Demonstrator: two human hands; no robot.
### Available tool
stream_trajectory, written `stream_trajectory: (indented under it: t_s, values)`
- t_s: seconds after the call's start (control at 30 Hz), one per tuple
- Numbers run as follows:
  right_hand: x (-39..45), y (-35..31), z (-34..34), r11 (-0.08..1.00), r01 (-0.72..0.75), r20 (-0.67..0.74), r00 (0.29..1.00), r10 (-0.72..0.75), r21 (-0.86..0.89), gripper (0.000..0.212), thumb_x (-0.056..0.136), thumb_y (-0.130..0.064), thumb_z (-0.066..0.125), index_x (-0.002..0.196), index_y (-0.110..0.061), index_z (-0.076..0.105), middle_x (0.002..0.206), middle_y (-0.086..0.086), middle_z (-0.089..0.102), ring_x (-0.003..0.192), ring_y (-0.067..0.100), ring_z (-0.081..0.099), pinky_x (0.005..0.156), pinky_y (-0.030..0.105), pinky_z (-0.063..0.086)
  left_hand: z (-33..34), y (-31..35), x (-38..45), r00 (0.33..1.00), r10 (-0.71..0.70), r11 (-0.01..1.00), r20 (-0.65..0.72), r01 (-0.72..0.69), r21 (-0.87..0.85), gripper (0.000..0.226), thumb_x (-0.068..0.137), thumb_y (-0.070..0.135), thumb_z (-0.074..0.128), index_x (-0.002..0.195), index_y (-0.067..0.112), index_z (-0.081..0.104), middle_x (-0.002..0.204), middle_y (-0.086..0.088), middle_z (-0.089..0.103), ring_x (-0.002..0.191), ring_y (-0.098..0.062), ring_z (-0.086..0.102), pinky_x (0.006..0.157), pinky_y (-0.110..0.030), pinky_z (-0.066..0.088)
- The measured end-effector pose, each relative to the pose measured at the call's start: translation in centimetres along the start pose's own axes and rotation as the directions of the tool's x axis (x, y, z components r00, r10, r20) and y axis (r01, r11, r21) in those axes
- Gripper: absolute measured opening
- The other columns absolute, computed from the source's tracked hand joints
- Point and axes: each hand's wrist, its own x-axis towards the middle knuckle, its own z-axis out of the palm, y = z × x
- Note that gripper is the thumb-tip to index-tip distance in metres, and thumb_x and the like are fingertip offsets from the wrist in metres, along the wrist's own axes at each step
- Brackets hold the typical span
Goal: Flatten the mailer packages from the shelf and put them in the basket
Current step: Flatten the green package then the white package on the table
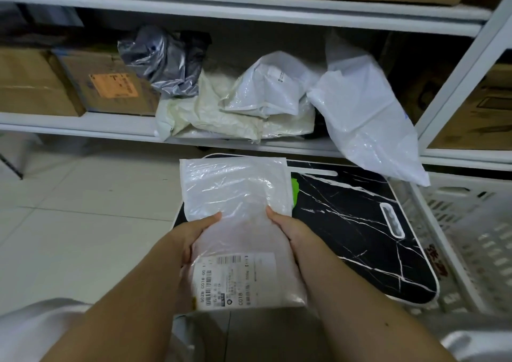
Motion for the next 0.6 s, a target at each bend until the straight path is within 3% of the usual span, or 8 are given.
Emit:
stream_trajectory:
  t_s: [0.13,0.27,0.43,0.6]
  values:
    - [-1.3,-1.0,0.0,0.999,0.044,-0.011,0.999,-0.044,-0.025,0.047,0.072,-0.031,0.084,0.105,0.000,0.072,0.096,0.019,0.073,0.091,0.035,0.071,0.088,0.047,0.055,0.3,-0.6,-1.3,0.999,-0.003,1.000,0.050,0.004,-0.022,0.056,0.074,0.041,0.079,0.116,0.007,0.068,0.099,-0.020,0.071,0.081,-0.034,0.069,0.077,-0.043,0.055]
    - [-3.5,-2.9,0.1,0.993,0.118,-0.028,0.993,-0.119,-0.023,0.040,0.074,-0.027,0.084,0.102,0.000,0.072,0.095,0.020,0.073,0.084,0.032,0.071,0.083,0.045,0.057,1.6,0.1,-3.7,0.993,0.083,0.994,0.079,-0.077,-0.080,0.043,0.080,0.035,0.075,0.111,0.007,0.067,0.087,-0.017,0.072,0.070,-0.031,0.070,0.063,-0.038,0.057]
    - [-7.2,-5.4,0.3,0.978,0.210,0.003,0.978,-0.210,-0.008,0.047,0.072,-0.028,0.085,0.108,-0.001,0.071,0.100,0.020,0.072,0.091,0.033,0.070,0.087,0.048,0.056,2.9,2.2,-7.6,0.981,0.187,0.982,0.049,-0.185,-0.044,0.065,0.065,0.037,0.087,0.121,0.011,0.065,0.109,-0.018,0.070,0.091,-0.035,0.070,0.074,-0.045,0.056]
    - [-11.4,-7.9,-0.7,0.960,0.277,0.024,0.961,-0.276,-0.045,0.056,0.065,-0.034,0.088,0.108,-0.004,0.071,0.102,0.017,0.073,0.093,0.032,0.070,0.091,0.049,0.054,5.1,3.5,-11.4,0.966,0.249,0.968,0.073,-0.251,0.023,0.061,0.067,0.041,0.084,0.117,0.011,0.066,0.104,-0.017,0.072,0.086,-0.032,0.071,0.070,-0.041,0.057]
